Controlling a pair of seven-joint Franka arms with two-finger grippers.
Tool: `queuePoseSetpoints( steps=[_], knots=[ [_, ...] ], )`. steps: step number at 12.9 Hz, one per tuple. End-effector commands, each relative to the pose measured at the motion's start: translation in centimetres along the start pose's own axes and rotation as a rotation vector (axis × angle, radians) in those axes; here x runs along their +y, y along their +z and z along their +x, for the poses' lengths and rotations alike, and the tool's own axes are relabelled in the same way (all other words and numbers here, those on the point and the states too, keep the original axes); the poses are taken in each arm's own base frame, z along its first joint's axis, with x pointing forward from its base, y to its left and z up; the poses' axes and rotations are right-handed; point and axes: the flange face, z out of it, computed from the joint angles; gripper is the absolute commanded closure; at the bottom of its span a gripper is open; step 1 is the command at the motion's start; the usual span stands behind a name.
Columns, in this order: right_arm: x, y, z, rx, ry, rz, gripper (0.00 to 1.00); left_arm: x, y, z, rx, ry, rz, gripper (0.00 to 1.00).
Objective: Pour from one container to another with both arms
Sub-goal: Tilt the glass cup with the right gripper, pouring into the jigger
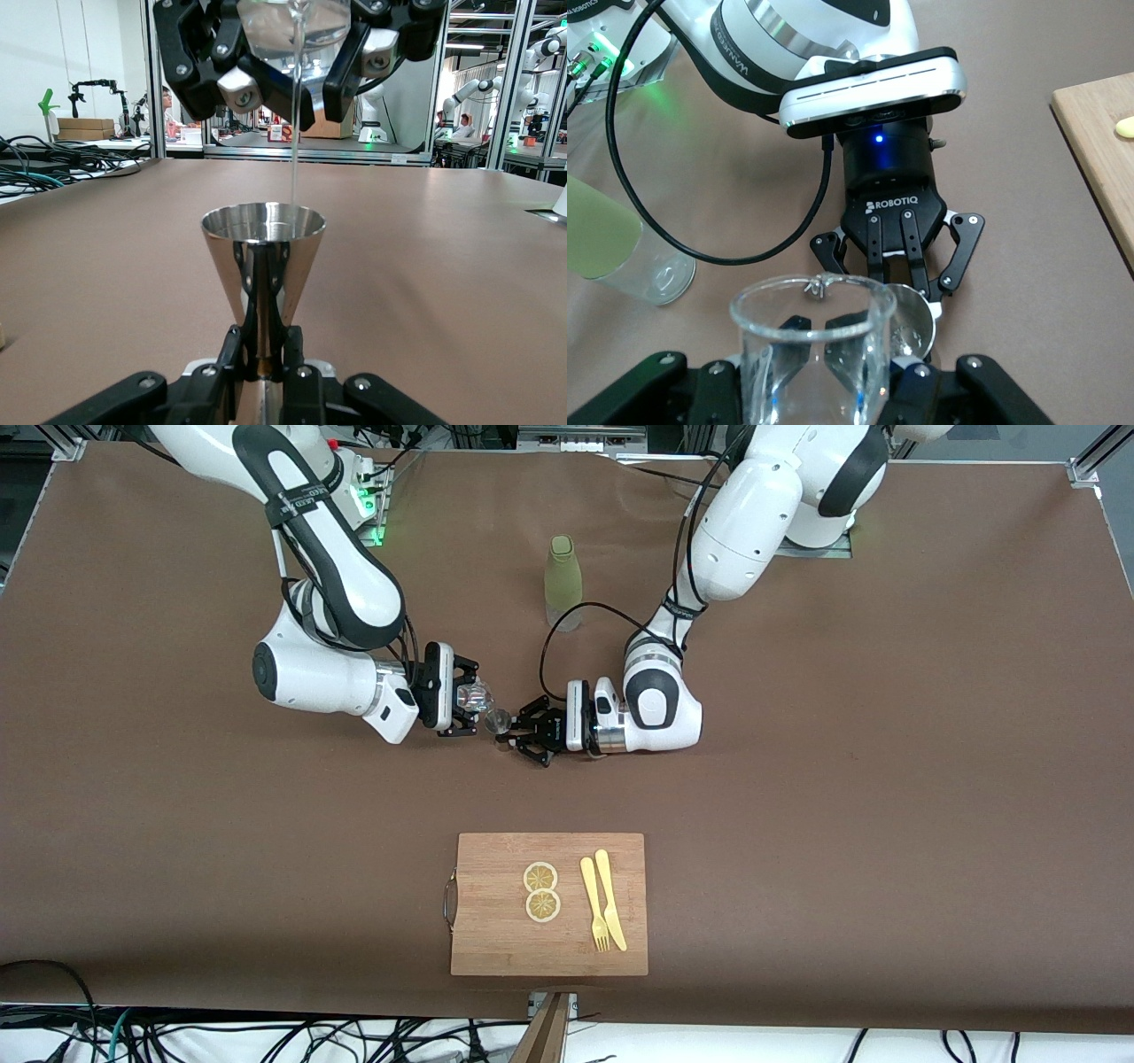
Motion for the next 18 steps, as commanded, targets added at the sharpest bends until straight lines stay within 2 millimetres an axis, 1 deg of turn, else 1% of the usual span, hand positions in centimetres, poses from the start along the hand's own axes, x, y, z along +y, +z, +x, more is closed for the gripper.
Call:
queuePoseSetpoints(
  steps=[1,7,10,15,18],
  knots=[
    [-0.3,-0.5,0.7,-0.012,0.0,-0.012,0.86,0.0,0.6,-0.6,0.008,0.001,0.027,1.0],
    [-0.2,-0.2,0.4,-0.011,0.012,-0.007,0.86,0.1,0.7,-0.7,0.006,0.002,0.024,1.0],
    [0.5,0.0,0.6,-0.003,0.012,-0.01,0.86,0.1,0.6,-0.8,0.004,0.001,0.025,1.0],
    [1.0,0.2,0.5,-0.003,0.015,-0.024,0.86,0.1,0.4,-0.9,0.001,0.002,0.024,1.0],
    [0.9,-0.2,0.8,0.004,0.014,-0.031,0.86,0.1,0.5,-0.9,0.003,0.0,0.023,1.0]
  ],
)
